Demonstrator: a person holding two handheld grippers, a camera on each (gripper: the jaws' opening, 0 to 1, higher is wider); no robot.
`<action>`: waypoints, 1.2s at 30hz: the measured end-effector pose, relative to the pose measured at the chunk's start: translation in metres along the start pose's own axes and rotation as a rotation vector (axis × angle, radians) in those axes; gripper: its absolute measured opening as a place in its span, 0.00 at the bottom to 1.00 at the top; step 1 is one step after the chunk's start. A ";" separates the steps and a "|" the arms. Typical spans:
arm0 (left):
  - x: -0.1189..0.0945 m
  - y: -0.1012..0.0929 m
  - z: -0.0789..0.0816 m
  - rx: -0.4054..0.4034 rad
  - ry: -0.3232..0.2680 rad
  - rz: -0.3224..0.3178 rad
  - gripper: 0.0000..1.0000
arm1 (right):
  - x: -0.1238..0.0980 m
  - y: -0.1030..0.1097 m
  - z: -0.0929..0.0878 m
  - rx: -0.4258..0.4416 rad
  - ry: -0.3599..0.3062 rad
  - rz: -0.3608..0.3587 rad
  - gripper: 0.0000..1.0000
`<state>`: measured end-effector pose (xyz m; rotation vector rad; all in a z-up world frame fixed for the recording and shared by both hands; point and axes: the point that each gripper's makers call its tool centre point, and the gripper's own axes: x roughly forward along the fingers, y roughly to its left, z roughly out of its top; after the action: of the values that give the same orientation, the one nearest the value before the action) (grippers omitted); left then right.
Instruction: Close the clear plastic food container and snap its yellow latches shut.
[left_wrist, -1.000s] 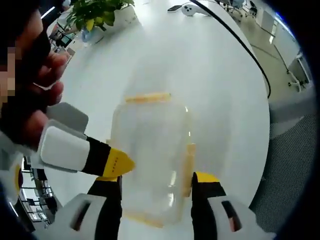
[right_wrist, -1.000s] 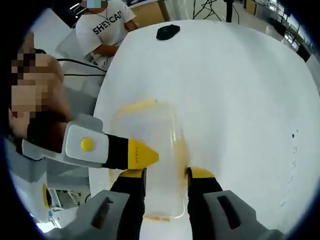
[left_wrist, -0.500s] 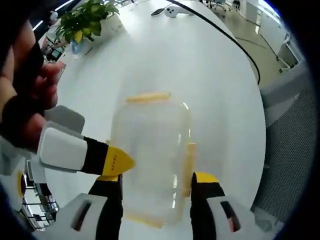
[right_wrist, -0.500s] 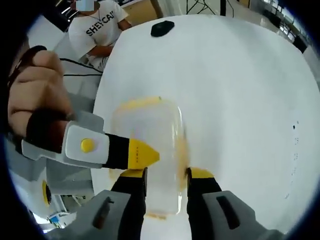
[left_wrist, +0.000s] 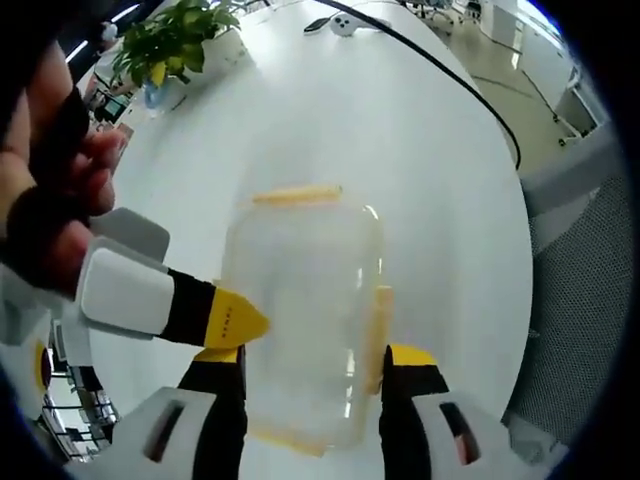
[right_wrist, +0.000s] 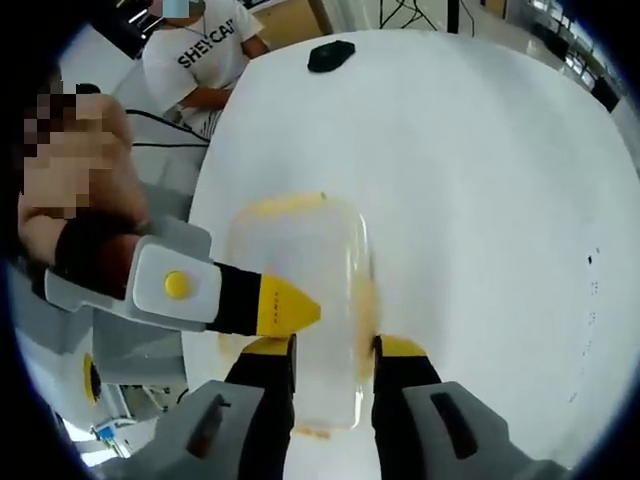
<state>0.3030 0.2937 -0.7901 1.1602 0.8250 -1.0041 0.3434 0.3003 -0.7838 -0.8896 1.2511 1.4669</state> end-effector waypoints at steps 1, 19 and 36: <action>0.000 0.000 -0.001 -0.002 -0.002 -0.003 0.48 | 0.000 0.000 0.000 -0.004 -0.001 0.001 0.26; 0.000 0.000 -0.001 0.004 0.011 0.014 0.48 | 0.003 0.000 0.001 0.014 0.002 0.005 0.26; -0.004 -0.001 0.001 0.030 0.016 0.031 0.49 | -0.003 0.003 0.002 -0.009 -0.047 -0.043 0.27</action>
<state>0.3009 0.2938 -0.7863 1.2047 0.8045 -0.9855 0.3416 0.3019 -0.7800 -0.8780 1.1849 1.4518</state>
